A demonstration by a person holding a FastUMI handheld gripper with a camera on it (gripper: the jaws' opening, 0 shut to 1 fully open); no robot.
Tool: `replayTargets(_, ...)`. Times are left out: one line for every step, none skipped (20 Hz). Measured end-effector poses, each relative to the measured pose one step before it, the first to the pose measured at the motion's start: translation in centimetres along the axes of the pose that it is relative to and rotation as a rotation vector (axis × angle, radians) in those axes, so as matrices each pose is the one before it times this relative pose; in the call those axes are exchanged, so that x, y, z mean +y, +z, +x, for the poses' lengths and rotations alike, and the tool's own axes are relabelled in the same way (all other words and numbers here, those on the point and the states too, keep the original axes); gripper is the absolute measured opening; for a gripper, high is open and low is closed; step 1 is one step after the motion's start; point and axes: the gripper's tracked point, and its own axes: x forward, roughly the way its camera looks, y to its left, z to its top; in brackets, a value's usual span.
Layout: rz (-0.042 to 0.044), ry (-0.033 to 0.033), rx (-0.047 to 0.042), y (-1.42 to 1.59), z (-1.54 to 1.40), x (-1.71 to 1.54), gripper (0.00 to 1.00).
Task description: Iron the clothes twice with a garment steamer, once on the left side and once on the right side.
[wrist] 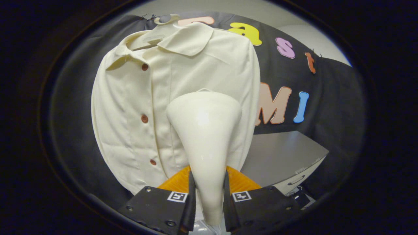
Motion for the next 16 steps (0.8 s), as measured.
replayTargets(-0.00383,-0.00341,0.00944,-0.827,0.059,-0.009,0.36)
replayTargets(-0.00177,-0.00328,0.00871,-0.809,0.116,0.056,0.36)
replayTargets(0.0015,-0.00348,0.00299,-0.547,0.115,0.055,0.36)
replayTargets(0.00388,0.00047,0.00695,-0.766,0.1,0.183,0.36)
replayTargets(-0.00031,0.00399,0.00503,-0.851,0.191,0.255,0.36)
replayTargets(-0.00738,0.00568,0.00818,-0.935,0.108,0.238,0.36)
replayTargets(-0.00063,0.00339,0.00675,-0.814,0.097,0.271,0.36)
replayTargets(-0.00119,0.00429,0.01086,-0.98,0.173,0.323,0.36)
replayTargets(-0.00366,-0.00211,0.00882,-0.797,0.114,0.13,0.36)
replayTargets(-0.0001,-0.00476,0.00703,-0.697,0.107,-0.023,0.36)
replayTargets(0.00264,-0.00266,0.00726,-0.78,0.19,0.018,0.36)
replayTargets(0.00377,-0.00099,0.00372,-0.617,0.184,0.034,0.36)
replayTargets(0.00241,-0.00068,0.00164,-0.587,0.162,0.084,0.36)
replayTargets(0.00034,0.00188,-0.00412,-0.657,0.192,0.103,0.36)
replayTargets(0.00258,-0.00058,-0.00593,-0.604,0.192,0.005,0.36)
replayTargets(0.00305,-0.0027,0.00638,-0.644,0.175,-0.057,0.36)
